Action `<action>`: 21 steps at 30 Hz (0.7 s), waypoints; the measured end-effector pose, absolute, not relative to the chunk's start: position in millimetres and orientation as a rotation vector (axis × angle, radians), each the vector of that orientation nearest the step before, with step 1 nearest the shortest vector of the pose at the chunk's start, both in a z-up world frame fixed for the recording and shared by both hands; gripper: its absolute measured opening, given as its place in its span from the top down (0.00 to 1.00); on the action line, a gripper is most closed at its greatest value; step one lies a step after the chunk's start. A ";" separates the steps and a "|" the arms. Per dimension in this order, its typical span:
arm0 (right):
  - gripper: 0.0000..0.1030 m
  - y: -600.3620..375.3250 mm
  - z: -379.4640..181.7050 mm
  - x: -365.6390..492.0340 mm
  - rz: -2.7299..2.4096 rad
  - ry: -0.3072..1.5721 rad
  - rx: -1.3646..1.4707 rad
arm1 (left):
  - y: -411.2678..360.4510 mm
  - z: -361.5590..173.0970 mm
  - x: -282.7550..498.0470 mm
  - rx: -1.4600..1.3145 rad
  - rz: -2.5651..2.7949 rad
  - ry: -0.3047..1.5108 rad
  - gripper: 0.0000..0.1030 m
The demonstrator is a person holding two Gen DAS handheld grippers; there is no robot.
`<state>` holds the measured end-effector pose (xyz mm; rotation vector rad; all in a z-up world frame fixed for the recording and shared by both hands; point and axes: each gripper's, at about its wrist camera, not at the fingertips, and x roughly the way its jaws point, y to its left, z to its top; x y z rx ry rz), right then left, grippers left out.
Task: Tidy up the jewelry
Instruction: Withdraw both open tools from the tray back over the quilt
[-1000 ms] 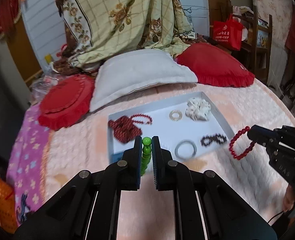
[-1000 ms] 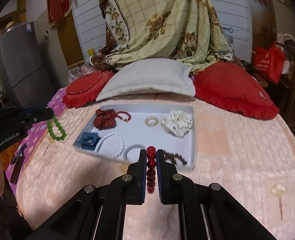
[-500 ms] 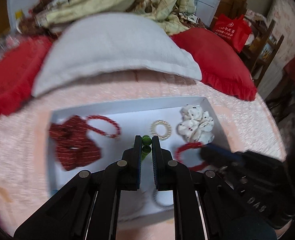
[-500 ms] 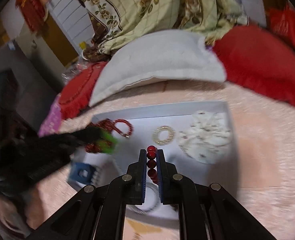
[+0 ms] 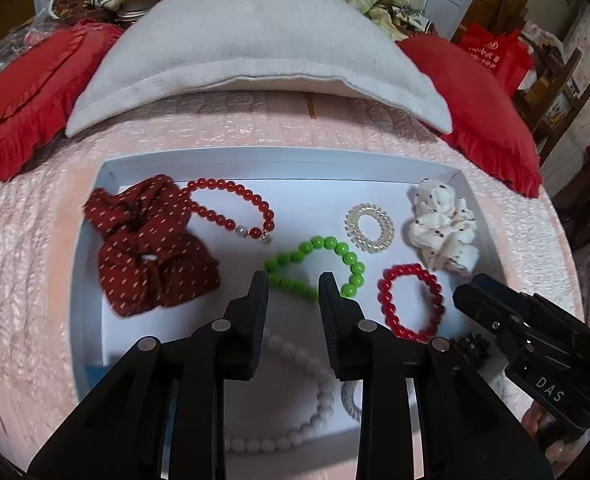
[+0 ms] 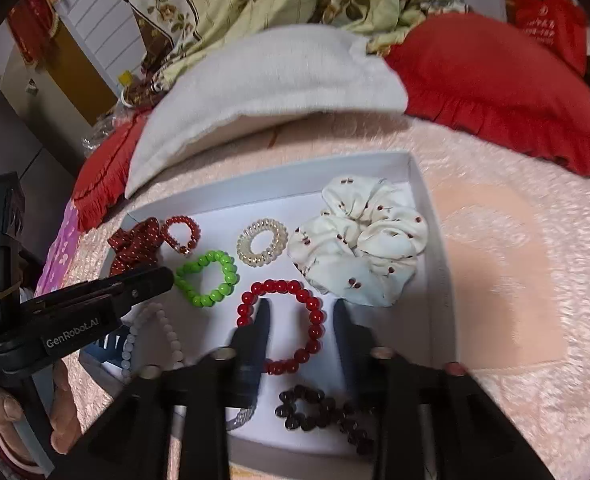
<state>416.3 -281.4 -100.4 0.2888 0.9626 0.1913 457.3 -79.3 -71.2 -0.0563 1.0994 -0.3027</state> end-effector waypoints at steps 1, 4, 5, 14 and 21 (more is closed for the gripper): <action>0.66 -280.1 -97.6 413.3 0.191 0.959 0.280 | -76.4 -67.0 453.9 -0.060 -0.306 1.095 0.76; 0.66 -273.0 -86.5 396.6 0.194 0.943 0.235 | -67.3 -43.1 427.5 -0.034 -0.277 1.048 0.76; 0.66 -269.7 -83.1 390.8 0.195 0.939 0.217 | -64.2 -35.2 417.0 -0.019 -0.269 1.030 0.76; 0.66 -221.3 -81.7 344.8 0.269 0.956 0.160 | 12.8 -11.7 277.9 -0.020 -0.122 0.856 0.46; 0.66 -160.3 -89.6 321.3 0.333 0.999 0.083 | 70.0 -59.3 240.6 -0.121 -0.007 0.849 0.46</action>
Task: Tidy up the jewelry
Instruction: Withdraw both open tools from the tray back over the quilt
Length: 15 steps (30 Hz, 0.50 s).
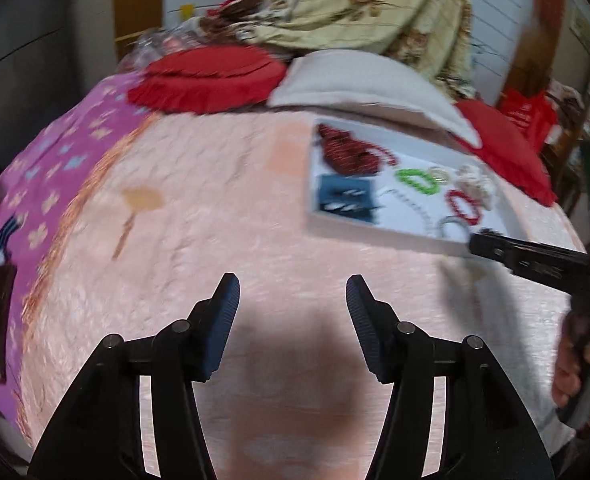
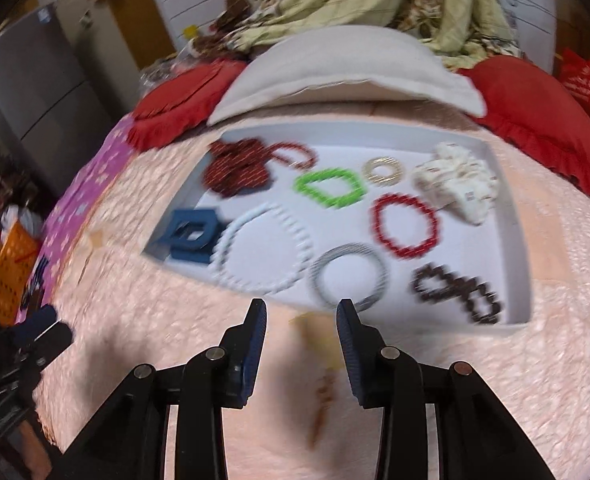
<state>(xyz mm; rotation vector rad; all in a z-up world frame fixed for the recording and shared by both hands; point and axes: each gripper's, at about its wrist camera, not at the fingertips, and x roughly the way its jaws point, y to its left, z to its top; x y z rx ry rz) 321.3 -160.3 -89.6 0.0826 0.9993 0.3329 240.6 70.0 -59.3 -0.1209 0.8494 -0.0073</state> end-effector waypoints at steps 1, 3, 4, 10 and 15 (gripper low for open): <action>0.66 -153.9 -90.6 318.8 0.340 1.005 0.077 | 77.8 -63.7 239.8 -0.137 0.010 0.848 0.46; 0.66 -134.5 -95.7 311.8 0.347 1.019 0.055 | 89.4 -69.2 239.6 -0.175 0.022 0.837 0.46; 0.66 -129.4 -98.9 311.3 0.350 1.026 0.049 | 94.9 -71.4 239.2 -0.187 0.031 0.832 0.46; 0.66 -90.3 -118.8 322.5 0.335 1.068 0.002 | 108.5 -79.2 235.5 -0.147 0.085 0.804 0.46; 0.66 -75.4 -118.5 331.6 0.309 1.052 -0.017 | 107.8 -79.6 232.9 -0.105 0.086 0.793 0.46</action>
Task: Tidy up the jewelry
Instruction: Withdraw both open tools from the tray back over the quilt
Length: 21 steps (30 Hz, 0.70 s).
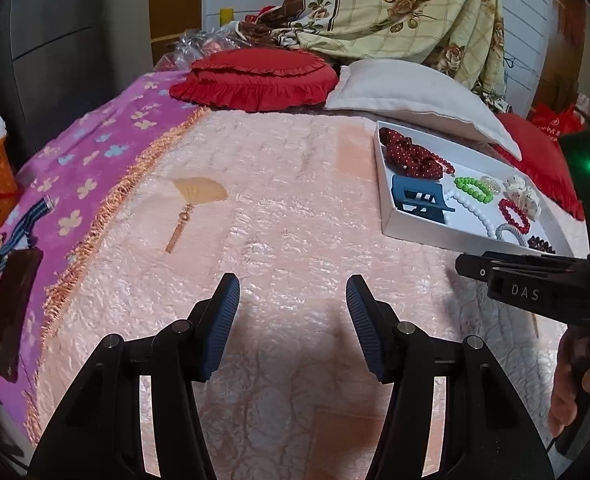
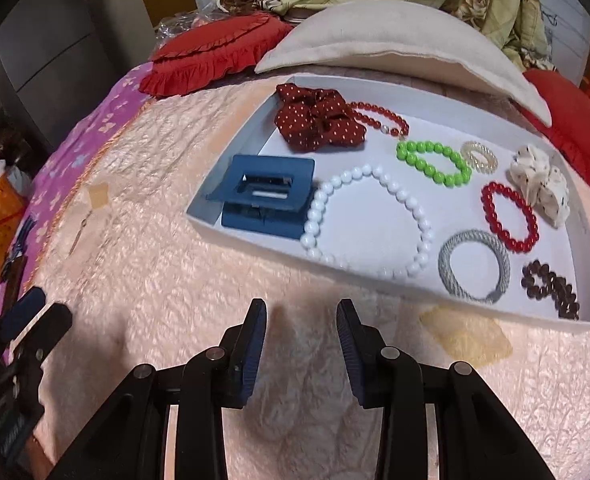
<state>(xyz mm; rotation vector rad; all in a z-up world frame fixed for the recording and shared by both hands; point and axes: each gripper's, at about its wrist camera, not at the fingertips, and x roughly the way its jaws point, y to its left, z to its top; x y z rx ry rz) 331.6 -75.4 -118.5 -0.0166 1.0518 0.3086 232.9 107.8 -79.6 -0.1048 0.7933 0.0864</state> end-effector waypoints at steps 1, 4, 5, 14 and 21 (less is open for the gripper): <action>0.66 -75.1 -116.8 328.9 0.315 1.050 -0.013 | 107.3 -79.0 232.6 -0.099 0.089 0.790 0.46; 0.66 -77.8 -109.0 310.6 0.323 1.020 -0.025 | 104.4 -78.3 231.3 -0.075 0.092 0.787 0.46; 0.66 -80.5 -106.6 302.6 0.324 1.012 -0.030 | 103.2 -78.3 230.9 -0.070 0.092 0.787 0.46; 0.65 -131.0 -105.5 235.9 0.247 0.966 -0.101 | 99.0 -84.4 228.7 -0.084 0.087 0.830 0.46; 0.65 -202.0 -107.7 232.3 0.140 0.990 0.043 | 85.0 -88.8 224.5 -0.030 0.094 0.832 0.46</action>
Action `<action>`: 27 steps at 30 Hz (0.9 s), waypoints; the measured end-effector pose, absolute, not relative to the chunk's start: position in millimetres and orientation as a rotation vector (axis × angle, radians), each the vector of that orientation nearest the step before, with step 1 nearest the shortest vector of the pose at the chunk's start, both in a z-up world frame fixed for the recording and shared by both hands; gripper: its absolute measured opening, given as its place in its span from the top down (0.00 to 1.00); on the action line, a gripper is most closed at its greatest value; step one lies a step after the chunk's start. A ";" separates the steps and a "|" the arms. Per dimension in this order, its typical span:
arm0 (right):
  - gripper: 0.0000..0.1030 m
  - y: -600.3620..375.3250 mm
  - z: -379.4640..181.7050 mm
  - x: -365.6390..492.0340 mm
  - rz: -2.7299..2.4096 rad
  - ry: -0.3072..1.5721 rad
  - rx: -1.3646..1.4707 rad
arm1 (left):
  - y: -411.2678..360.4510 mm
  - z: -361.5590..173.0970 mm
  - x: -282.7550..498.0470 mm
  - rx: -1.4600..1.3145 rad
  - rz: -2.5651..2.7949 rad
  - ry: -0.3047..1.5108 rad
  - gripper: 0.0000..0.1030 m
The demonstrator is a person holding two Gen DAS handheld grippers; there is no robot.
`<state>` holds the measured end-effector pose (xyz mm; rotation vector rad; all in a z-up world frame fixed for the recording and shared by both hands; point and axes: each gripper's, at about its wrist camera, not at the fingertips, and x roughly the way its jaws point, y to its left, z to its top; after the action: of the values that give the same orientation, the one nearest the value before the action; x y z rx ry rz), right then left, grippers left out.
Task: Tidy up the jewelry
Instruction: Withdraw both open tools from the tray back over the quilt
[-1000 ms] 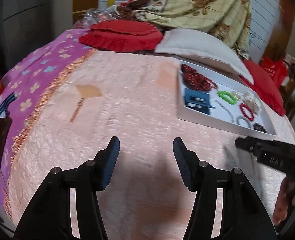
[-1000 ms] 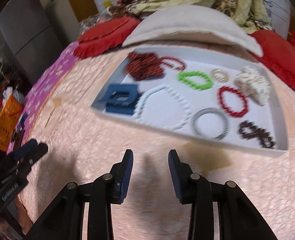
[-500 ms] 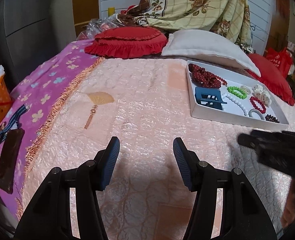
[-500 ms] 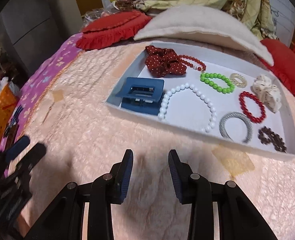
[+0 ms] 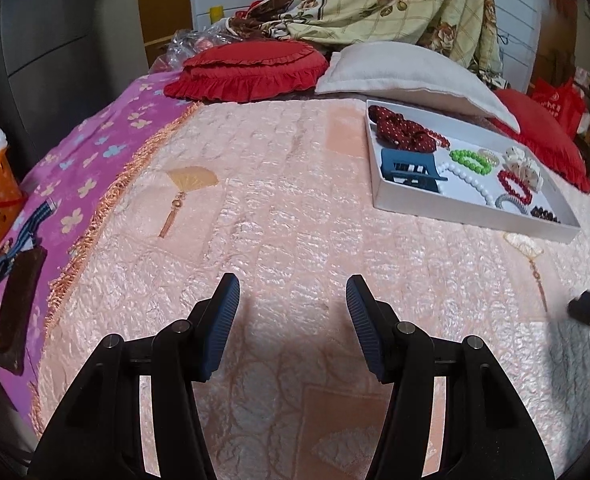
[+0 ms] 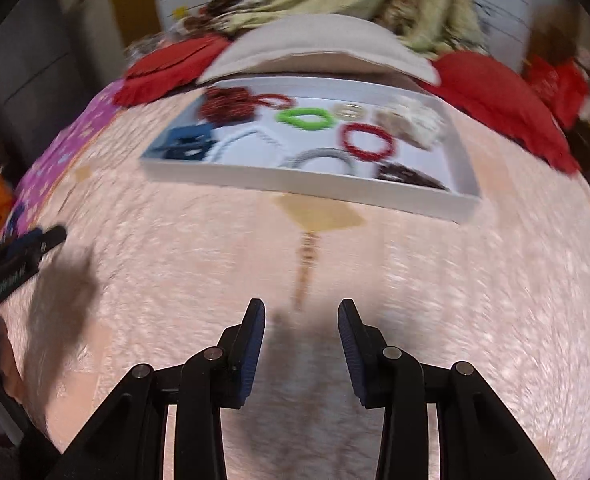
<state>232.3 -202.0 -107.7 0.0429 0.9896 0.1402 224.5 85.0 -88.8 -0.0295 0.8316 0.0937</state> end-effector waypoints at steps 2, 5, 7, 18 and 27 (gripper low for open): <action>0.65 -213.0 -106.5 232.3 0.120 0.985 0.066 | 82.4 -90.5 224.7 -0.022 0.089 0.838 0.46; 0.64 -225.5 -105.7 232.3 0.099 0.976 0.088 | 78.1 -93.2 225.9 -0.013 0.084 0.848 0.46; 0.62 -229.9 -106.9 232.1 0.091 0.973 0.096 | 75.3 -94.9 227.6 -0.007 0.083 0.856 0.46; 0.62 -241.2 -120.9 229.2 0.085 0.981 0.129 | 65.7 -105.5 233.6 0.003 0.072 0.901 0.46; 0.61 -254.4 -117.5 227.0 0.063 0.966 0.150 | 64.2 -107.0 233.7 0.000 0.072 0.910 0.46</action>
<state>227.0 -254.4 -117.5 0.1502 0.9658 0.0634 233.7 64.2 -107.0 -0.0004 0.9103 0.0716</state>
